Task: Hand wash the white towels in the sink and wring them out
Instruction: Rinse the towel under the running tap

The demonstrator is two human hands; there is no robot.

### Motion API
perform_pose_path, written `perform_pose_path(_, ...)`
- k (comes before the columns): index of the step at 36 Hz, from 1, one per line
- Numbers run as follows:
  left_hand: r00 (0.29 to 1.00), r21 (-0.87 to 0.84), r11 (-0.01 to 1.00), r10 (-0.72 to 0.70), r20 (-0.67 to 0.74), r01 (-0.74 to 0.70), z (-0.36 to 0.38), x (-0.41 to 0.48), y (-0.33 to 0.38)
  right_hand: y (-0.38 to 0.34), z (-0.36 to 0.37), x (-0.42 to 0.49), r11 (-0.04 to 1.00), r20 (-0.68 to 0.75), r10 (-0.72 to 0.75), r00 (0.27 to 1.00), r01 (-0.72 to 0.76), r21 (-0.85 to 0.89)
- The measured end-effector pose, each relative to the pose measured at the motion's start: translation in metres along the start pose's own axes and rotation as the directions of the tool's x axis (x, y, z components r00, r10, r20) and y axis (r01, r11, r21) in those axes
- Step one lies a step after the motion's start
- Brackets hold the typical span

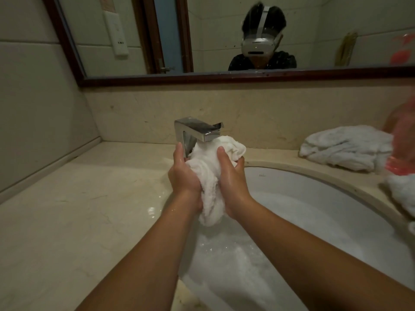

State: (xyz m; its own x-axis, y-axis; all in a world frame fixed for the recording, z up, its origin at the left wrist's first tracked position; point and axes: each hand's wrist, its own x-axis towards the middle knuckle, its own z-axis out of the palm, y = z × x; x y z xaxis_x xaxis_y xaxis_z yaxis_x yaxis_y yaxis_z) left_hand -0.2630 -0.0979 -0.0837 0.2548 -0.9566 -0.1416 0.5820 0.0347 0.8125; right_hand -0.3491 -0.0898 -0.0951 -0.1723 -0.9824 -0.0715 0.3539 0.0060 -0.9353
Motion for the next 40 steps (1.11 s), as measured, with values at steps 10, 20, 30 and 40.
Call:
perform_pose_path(10,0.998,0.214,0.975,0.067,-0.016,-0.062,0.0,0.023,-0.012,-0.011,-0.006,-0.003,0.979,0.098,-0.084,0.992,0.1,-0.176)
perform_pose_path(20,0.996,0.227,0.97,0.089,0.026,-0.093,0.015,-0.011,0.007,-0.003,-0.017,0.026,0.984,-0.151,0.165,0.975,-0.153,0.085)
perform_pose_path(30,0.982,0.667,0.727,0.051,0.184,-0.163,0.013,-0.004,-0.01,0.0,-0.022,0.044,0.901,-0.27,0.112,0.956,0.017,0.433)
perform_pose_path(40,0.983,0.363,0.915,-0.183,-0.011,0.174,0.016,0.002,-0.009,-0.006,-0.017,0.035,0.918,-0.148,0.103,0.984,-0.037,0.394)
